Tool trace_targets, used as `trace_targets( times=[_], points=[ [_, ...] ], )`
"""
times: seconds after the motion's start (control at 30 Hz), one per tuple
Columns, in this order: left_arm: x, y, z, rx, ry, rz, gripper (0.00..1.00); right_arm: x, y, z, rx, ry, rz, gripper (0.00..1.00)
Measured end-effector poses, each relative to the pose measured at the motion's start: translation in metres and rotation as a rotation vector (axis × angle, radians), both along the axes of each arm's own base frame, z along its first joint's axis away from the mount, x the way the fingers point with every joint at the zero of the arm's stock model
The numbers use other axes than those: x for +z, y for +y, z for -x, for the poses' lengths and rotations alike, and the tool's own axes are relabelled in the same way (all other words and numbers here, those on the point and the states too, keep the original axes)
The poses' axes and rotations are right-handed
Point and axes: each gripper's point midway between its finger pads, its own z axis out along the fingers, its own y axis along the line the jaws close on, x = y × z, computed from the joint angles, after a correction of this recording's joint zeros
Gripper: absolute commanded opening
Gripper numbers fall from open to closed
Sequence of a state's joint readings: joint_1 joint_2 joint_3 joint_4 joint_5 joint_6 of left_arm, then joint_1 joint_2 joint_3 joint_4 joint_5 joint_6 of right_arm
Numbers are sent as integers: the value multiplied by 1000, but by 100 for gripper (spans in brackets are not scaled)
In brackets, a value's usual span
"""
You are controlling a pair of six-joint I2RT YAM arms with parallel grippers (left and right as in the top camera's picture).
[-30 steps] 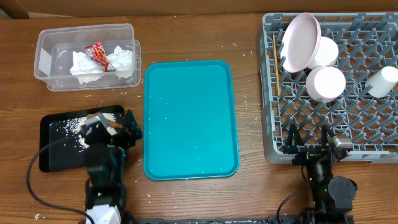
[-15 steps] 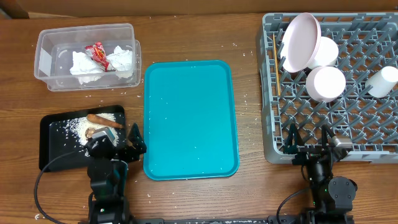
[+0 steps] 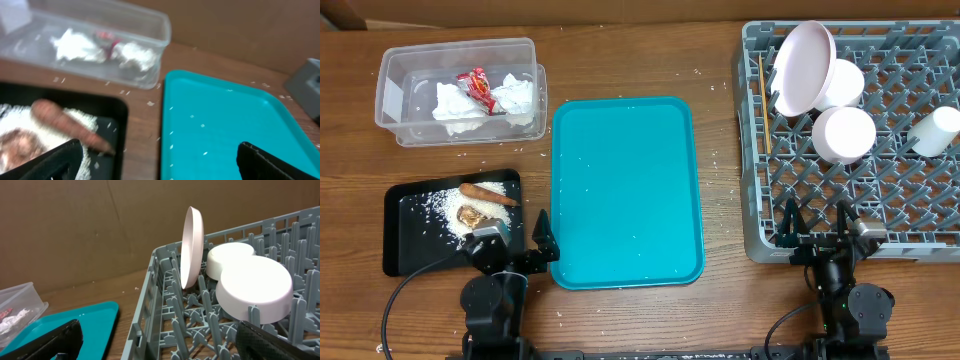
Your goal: Sort waste into correct bins and load items into the dishwasher
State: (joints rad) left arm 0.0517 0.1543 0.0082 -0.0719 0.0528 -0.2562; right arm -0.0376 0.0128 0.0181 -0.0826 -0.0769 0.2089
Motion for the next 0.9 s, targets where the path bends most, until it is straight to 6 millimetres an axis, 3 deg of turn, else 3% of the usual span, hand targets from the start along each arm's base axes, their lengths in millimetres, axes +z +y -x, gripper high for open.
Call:
trace_targets(
  times=[0.23,0.9],
  points=[
    [31,-22,4,-104,-139,-89,100,0,0,0,0,0,0,100],
    [32,-24,5,-130,-150,-209,100,0,0,0,0,0,0,100]
  ],
)
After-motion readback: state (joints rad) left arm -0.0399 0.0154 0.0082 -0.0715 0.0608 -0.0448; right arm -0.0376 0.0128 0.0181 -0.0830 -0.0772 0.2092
